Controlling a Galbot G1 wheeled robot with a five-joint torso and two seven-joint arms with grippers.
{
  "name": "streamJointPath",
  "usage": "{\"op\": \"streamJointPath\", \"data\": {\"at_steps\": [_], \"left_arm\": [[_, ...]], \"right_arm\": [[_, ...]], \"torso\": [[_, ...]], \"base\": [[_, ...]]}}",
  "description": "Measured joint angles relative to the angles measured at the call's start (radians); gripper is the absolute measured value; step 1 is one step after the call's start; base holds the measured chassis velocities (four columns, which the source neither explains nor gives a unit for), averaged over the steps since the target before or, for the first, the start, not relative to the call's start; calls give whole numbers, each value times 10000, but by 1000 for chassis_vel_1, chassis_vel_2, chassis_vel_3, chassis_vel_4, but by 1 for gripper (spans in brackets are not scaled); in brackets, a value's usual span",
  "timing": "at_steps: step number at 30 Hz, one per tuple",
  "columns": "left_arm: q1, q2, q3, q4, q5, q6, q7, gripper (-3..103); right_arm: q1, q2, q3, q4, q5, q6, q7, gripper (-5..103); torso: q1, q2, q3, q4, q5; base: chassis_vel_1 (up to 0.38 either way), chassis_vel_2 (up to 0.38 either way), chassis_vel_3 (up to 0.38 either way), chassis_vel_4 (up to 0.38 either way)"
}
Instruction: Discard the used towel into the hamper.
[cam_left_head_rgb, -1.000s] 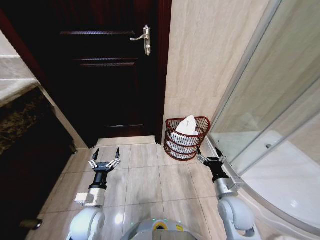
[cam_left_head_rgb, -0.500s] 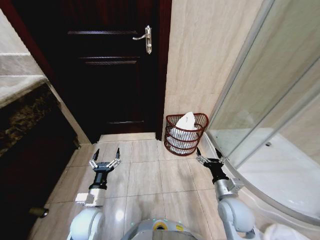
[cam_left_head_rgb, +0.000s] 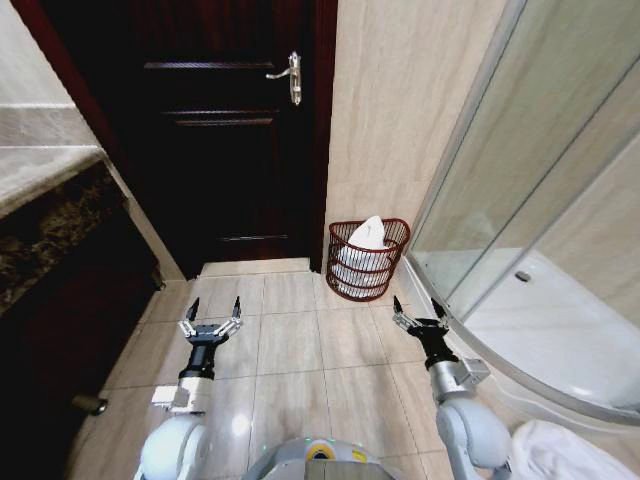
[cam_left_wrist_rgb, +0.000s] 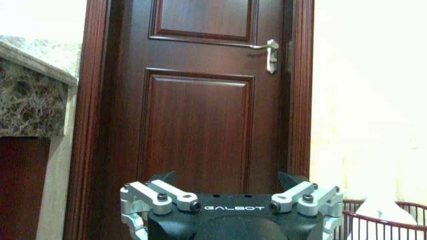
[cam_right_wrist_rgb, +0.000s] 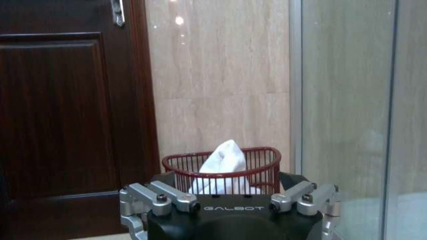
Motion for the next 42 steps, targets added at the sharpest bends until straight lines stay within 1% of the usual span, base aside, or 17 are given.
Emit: {"op": "streamJointPath", "data": {"at_steps": [2,5,6,10,14,27,42], "left_arm": [[4,-6,-16,-3,-11,4,13,100],[-49,-8,-83,21,-60,19,75,100],[-49,-8,-83,21,-60,19,75,100],[-191,142,-155,192,-325,43,78,100],[-227,201,-224,311,-501,69,78,100],[-146,203,-313,227,-578,5,80,100],[-177,212,-306,220,-625,-97,158,100]], "right_arm": [[6,39,3,-13,-32,-4,-18,100],[140,370,10,-108,-235,-9,-35,100],[140,370,10,-108,-235,-9,-35,100],[267,752,35,-145,-549,20,-35,100],[353,902,62,-164,-711,70,-34,100],[291,951,15,-60,-838,98,-18,100],[30,947,42,283,-938,99,-62,100]], "torso": [[0,0,1,0,0],[1,-1,2,1,0],[1,-1,2,1,0],[0,-1,1,0,-1],[0,-1,1,0,-1],[0,-2,1,0,-1],[0,-3,1,-1,0]], "base": [[0,0,0,0],[0,0,0,0],[0,0,0,0],[0,0,0,0],[-22,-26,-25,-20],[-72,-68,-78,-76],[-114,-121,-109,-116]]}}
